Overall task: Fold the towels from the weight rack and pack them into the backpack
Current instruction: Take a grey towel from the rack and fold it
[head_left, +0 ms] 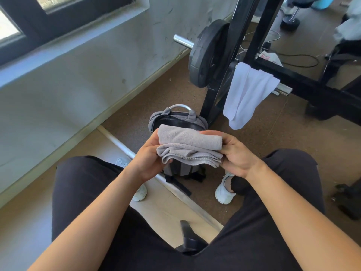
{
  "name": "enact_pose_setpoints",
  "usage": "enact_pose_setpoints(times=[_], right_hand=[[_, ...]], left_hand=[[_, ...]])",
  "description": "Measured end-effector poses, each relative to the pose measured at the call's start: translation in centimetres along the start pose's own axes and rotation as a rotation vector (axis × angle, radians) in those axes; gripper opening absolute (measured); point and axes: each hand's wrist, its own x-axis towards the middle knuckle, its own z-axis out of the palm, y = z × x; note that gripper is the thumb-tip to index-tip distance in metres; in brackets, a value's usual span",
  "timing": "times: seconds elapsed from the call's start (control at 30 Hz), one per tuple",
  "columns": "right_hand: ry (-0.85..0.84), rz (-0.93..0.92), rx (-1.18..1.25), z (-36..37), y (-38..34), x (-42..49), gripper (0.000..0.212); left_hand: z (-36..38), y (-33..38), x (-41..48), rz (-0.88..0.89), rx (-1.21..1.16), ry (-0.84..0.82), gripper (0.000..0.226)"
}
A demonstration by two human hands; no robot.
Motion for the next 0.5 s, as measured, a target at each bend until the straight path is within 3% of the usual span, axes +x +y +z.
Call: enact_pose_setpoints(times=[0.1, 0.23, 0.3, 0.37, 0.47, 0.5], right_hand=[[-0.018, 0.007, -0.003, 0.1, -0.1, 0.0, 0.030], [0.012, 0.028, -0.041, -0.3, -0.1, 0.0, 0.049], [-0.015, 0.047, -0.058, -0.4, -0.1, 0.0, 0.045], [-0.006, 0.063, -0.090, -0.5, 0.0, 0.0, 0.034], [0.111, 0.067, -0.300, -0.6, 0.8, 0.7, 0.048], [0.141, 0.072, -0.389, -0.7, 1.0, 1.0, 0.052]], left_hand=[[0.1, 0.1, 0.0, -0.006, -0.050, 0.017, 0.054], [-0.3, 0.5, 0.1, -0.069, -0.119, 0.049, 0.039], [-0.6, 0.7, 0.1, -0.118, -0.123, 0.030, 0.040], [-0.2, 1.0, -0.1, -0.161, -0.022, 0.045, 0.033], [0.5, 0.7, -0.2, -0.201, 0.227, 0.100, 0.050], [0.5, 0.4, -0.1, -0.198, 0.313, 0.117, 0.046]])
